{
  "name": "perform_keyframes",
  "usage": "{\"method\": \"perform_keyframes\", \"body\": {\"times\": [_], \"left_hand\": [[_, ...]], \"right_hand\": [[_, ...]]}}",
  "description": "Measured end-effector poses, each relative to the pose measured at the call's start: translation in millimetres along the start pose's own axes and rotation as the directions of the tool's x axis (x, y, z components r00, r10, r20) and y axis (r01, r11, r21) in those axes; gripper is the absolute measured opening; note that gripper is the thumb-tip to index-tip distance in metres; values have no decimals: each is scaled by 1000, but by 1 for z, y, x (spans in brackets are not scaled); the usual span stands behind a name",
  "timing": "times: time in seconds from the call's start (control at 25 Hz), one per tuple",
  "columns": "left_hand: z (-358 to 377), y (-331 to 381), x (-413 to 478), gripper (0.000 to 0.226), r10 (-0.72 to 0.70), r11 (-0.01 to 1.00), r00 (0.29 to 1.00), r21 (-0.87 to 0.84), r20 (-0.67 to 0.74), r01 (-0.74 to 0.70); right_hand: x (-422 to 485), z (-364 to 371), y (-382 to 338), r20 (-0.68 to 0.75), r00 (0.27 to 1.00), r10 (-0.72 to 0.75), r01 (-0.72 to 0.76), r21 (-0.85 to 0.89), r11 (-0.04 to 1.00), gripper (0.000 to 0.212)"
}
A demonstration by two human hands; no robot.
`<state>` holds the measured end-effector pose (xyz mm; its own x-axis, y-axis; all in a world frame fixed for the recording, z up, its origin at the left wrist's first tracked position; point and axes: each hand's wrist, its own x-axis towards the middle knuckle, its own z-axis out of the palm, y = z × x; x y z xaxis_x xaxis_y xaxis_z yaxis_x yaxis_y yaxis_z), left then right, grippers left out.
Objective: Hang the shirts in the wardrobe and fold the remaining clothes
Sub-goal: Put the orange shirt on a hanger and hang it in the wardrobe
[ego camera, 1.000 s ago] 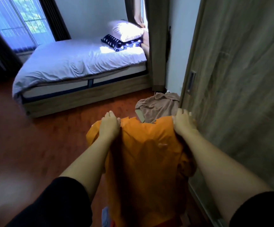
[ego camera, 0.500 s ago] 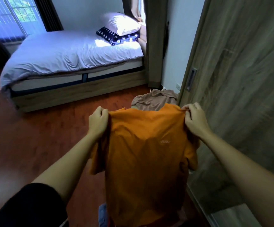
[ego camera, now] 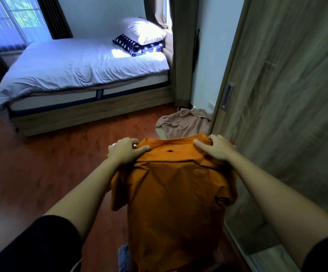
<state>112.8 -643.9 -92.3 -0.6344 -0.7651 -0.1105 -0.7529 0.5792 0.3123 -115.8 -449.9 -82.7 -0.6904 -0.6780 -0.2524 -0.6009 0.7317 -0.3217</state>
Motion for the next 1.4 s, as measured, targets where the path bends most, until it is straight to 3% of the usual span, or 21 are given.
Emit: {"method": "perform_keyframes", "body": {"times": [0.12,0.2,0.28,0.36,0.44,0.48,0.64,0.72,0.8,0.96,1.04,1.2,1.32,1.4], "left_hand": [[0,11,-1,28,70,960,980,-255,-187,-117],[-10,13,-5,17,72,892,956,-411,-284,-189],[-31,14,-9,20,127,844,965,-487,-228,-226],[-56,19,-15,27,265,787,963,-566,-50,-246],[-82,32,-25,41,425,706,901,-656,90,-268],[-93,42,-32,45,496,668,861,-685,116,-292],[-130,103,-75,35,729,479,682,-754,58,-448],[-140,137,-93,37,763,355,646,-816,-28,-455],[-142,176,-104,25,752,290,645,-811,-136,-508],[-130,261,-114,26,657,331,647,-624,-386,-708],[-118,301,-124,34,664,341,630,-588,-402,-734],[-93,370,-168,42,758,384,543,-426,-361,-819],[-77,411,-202,50,821,321,439,-342,-364,-883],[-71,436,-226,40,894,180,357,-515,-269,-838]], "right_hand": [[-5,1,-11,-211,976,-45,84,181,980,33],[-12,-9,-18,-260,963,-67,144,290,946,10],[-23,-26,-22,-240,967,-88,180,397,900,11],[-42,-51,-21,-220,969,-114,215,520,827,12],[-66,-73,-15,-206,959,-195,278,548,789,2],[-80,-81,-10,-214,945,-249,325,508,798,8],[-145,-107,32,-419,866,-272,465,476,746,32],[-186,-130,58,-495,832,-251,504,483,716,33],[-228,-155,86,-559,793,-242,520,415,747,27],[-318,-191,141,-578,771,-267,486,264,833,20],[-355,-199,167,-539,805,-248,421,223,879,11],[-419,-214,219,-508,860,-59,238,297,925,37],[-456,-222,259,-495,866,63,32,180,983,45],[-469,-226,283,-526,834,167,-192,6,981,41]]}}
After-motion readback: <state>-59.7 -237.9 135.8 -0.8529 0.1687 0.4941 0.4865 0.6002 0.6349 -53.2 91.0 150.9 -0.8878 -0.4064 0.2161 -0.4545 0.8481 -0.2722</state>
